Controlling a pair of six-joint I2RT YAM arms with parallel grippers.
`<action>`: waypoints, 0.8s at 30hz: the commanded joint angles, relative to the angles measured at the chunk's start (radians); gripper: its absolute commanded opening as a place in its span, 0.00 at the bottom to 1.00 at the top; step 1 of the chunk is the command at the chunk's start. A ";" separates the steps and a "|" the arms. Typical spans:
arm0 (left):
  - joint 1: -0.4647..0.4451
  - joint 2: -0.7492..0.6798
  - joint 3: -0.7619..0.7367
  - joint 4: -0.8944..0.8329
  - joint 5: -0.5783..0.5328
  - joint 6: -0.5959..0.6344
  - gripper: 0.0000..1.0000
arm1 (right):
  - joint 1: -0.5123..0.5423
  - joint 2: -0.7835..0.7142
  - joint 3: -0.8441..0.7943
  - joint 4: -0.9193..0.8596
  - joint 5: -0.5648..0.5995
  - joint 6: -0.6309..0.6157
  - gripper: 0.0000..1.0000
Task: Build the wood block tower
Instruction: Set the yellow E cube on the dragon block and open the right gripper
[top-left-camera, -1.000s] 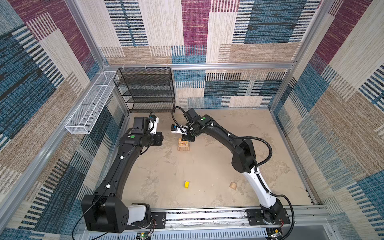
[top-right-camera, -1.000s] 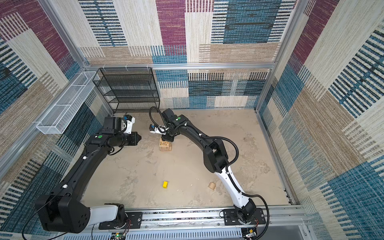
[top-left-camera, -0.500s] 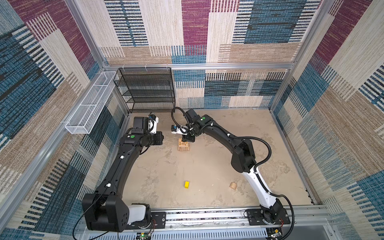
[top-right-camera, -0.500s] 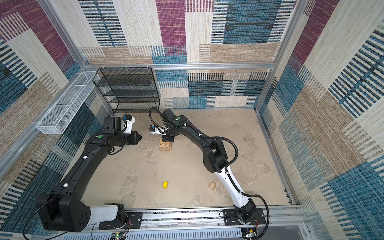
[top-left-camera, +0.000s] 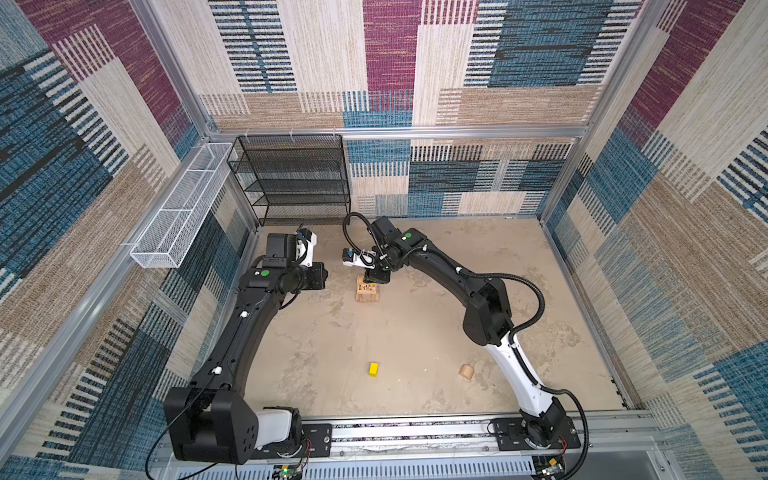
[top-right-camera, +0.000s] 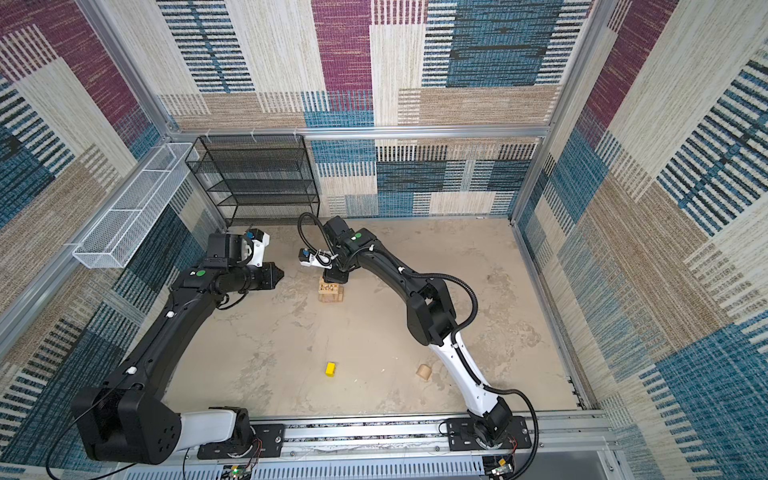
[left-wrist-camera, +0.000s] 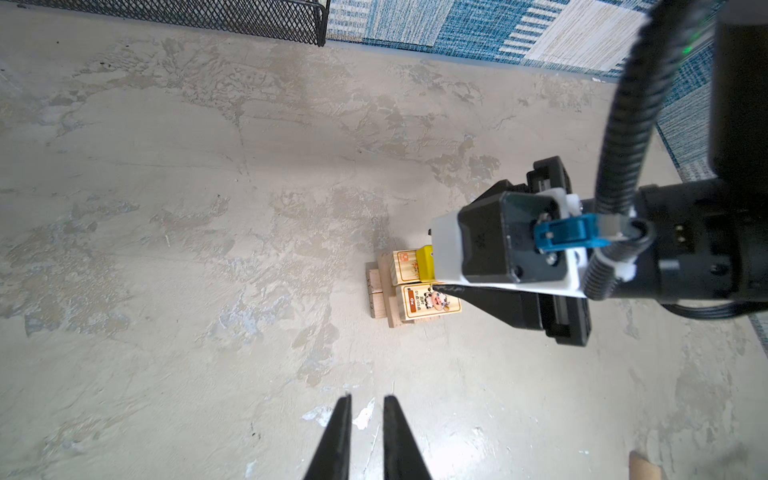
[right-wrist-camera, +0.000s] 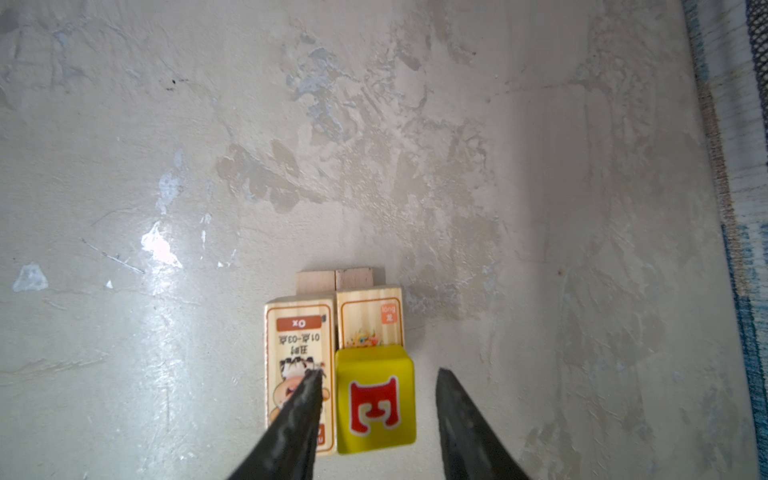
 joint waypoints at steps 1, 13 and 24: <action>0.002 -0.005 -0.003 0.011 0.019 -0.014 0.19 | -0.002 -0.011 0.004 0.011 -0.013 0.005 0.48; 0.005 -0.003 -0.003 0.013 0.021 -0.017 0.19 | -0.004 0.000 0.007 -0.010 -0.022 -0.007 0.46; 0.006 -0.002 -0.004 0.014 0.019 -0.016 0.20 | -0.008 0.027 0.036 -0.044 -0.039 -0.015 0.41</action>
